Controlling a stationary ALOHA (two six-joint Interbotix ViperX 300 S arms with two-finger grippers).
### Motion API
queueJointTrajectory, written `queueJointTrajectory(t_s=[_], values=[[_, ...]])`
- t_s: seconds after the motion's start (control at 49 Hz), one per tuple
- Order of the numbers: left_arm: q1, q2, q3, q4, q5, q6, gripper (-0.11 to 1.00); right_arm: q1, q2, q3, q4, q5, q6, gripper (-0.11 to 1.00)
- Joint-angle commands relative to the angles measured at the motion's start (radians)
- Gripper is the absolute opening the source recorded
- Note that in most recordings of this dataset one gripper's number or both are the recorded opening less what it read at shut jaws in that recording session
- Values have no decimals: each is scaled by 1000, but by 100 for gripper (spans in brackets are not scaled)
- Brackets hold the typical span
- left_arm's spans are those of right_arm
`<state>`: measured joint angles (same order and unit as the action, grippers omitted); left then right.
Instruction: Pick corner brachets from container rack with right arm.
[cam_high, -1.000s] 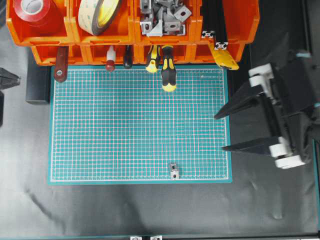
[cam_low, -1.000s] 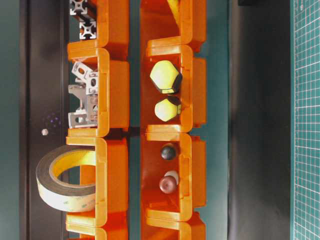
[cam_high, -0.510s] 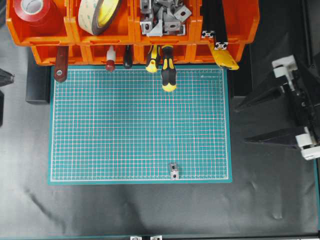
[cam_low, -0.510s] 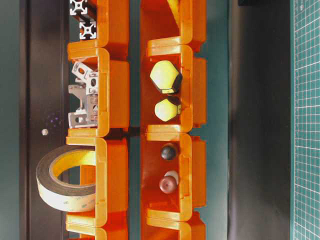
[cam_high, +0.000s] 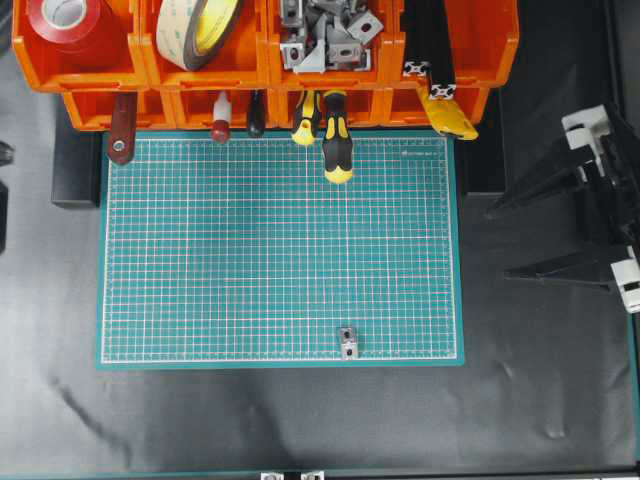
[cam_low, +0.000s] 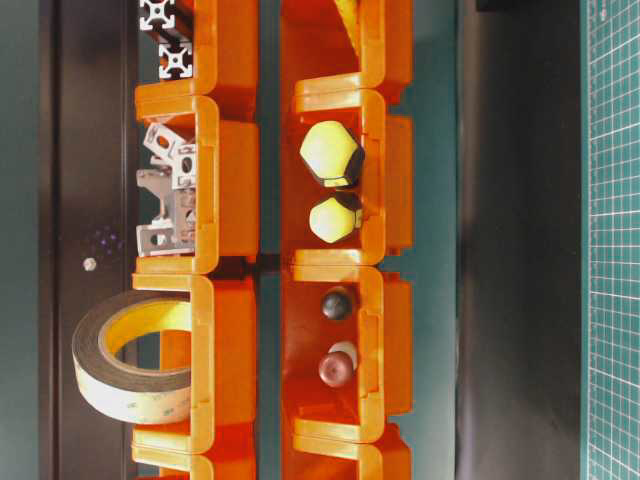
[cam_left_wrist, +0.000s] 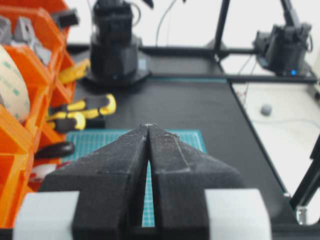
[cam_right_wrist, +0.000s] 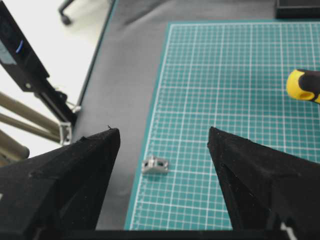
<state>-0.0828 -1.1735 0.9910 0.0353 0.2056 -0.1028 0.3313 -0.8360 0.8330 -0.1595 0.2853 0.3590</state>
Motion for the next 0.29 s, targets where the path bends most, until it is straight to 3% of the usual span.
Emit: queueJointTrajectory(t_s=[0.0,0.265], values=[[-2,-9,-5,5,-5,-5,0,-11,-2,-12,-3,-25,-2,70],[-2,-23,34,3,-5,-6,0,-49,-32,-8,-9,-71,-3,68]])
